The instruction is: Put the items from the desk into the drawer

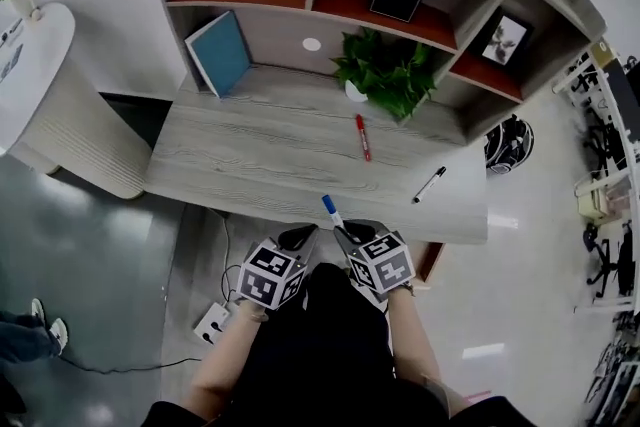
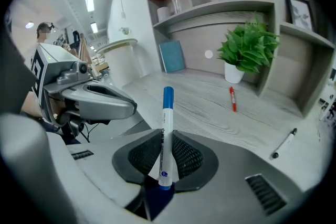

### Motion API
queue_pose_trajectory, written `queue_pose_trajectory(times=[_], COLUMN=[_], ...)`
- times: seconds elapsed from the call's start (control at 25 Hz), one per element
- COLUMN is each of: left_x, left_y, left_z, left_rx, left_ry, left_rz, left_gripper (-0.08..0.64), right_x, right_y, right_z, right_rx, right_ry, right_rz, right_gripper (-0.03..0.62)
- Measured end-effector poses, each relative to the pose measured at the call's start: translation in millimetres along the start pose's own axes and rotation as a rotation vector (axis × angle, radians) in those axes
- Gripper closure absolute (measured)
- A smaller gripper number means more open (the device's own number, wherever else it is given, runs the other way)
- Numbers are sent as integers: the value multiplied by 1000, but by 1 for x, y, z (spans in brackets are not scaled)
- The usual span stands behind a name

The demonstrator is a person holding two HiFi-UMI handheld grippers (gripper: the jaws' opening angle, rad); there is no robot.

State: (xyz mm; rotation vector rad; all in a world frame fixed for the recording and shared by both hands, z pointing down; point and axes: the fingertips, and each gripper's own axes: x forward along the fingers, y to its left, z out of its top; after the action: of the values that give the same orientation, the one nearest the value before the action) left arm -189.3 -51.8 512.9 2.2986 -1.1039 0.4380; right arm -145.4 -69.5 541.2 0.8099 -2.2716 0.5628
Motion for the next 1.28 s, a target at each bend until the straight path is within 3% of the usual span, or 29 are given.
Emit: queue_pose_trajectory(times=[0.32,0.56,0.92,1.28], left_x=[49,83,103,111], left_y=[-70,-137,-188,-203], left_z=[2,-8,-37,-59], left_rx=[24,11,-1,-26], left_ry=[30,43,68,58], left_rz=[-83,-101,-53,15], left_gripper=[535,535,535,535], right_x=[-64,-116,-146,-148], right_y=[-50,-80,-99,-101], right_z=[-53,-100,-147,-178], right_rx=[103,158,180,208], right_ry=[-7,0,-9,-19], right_rz=[-100,-108,-53,10], right_gripper=[499,499,499,499])
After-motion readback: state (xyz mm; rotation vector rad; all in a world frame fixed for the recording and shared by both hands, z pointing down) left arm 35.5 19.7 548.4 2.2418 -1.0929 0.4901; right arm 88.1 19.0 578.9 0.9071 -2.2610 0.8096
